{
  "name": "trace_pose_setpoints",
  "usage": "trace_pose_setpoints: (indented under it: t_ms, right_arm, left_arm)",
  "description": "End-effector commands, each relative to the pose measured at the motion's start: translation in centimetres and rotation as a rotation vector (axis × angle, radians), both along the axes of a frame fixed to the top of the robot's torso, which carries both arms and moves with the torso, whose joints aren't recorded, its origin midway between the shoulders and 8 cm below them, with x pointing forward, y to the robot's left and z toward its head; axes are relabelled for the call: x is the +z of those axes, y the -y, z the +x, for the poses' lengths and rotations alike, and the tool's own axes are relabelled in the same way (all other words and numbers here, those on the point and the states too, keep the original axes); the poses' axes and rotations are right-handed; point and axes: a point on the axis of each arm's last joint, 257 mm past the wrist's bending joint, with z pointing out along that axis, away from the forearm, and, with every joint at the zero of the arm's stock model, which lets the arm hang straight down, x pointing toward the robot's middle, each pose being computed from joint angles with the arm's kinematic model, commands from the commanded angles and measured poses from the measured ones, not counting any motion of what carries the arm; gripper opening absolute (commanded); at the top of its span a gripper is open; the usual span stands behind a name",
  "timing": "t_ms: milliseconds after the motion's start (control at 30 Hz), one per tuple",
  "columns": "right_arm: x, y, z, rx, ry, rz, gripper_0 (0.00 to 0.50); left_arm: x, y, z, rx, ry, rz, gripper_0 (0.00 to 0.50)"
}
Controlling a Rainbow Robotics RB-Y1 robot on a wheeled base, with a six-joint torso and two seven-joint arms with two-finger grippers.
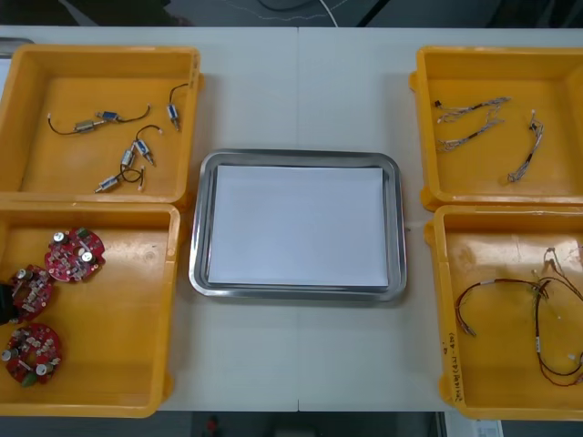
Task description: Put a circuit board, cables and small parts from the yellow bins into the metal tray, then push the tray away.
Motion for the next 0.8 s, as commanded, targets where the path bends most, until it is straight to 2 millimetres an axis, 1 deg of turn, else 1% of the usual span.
trace_pose_setpoints:
  t_ms: [33, 167, 267, 467, 600, 633, 800]
  right_arm:
    - [5.7, 0.5, 1.0, 0.033, 0.067, -0.044, 0.000]
    - [8.5, 0.2, 1.1, 0.046, 0.085, -0.055, 0.000]
    - [10.4, -0.2, 1.1, 0.063, 0.103, -0.063, 0.000]
    - [13.3, -1.5, 0.5, 0.095, 0.086, -0.064, 0.000]
    - [14.6, -2.5, 0.1, 0.115, 0.074, -0.027, 0.000]
    - [14.7, -2.5, 0.1, 0.117, 0.076, -0.027, 0.000]
    - [16.2, -3.8, 0.2, 0.167, 0.080, -0.046, 0.000]
  left_arm:
    - [-0.7, -0.7, -1.2, -0.003, -0.027, 0.023, 0.000]
    - [-0.4, -0.5, -0.9, -0.005, -0.026, 0.021, 0.000]
    - [0.2, -0.5, -0.5, -0.008, -0.033, 0.024, 0.000]
    - [1.9, -0.6, 0.2, -0.009, -0.041, 0.027, 0.000]
    - [3.1, -0.3, 0.4, -0.016, -0.053, 0.029, 0.000]
    - [3.2, -0.3, 0.4, -0.016, -0.055, 0.029, 0.000]
    - [4.7, -0.2, 0.8, -0.025, -0.057, 0.036, 0.000]
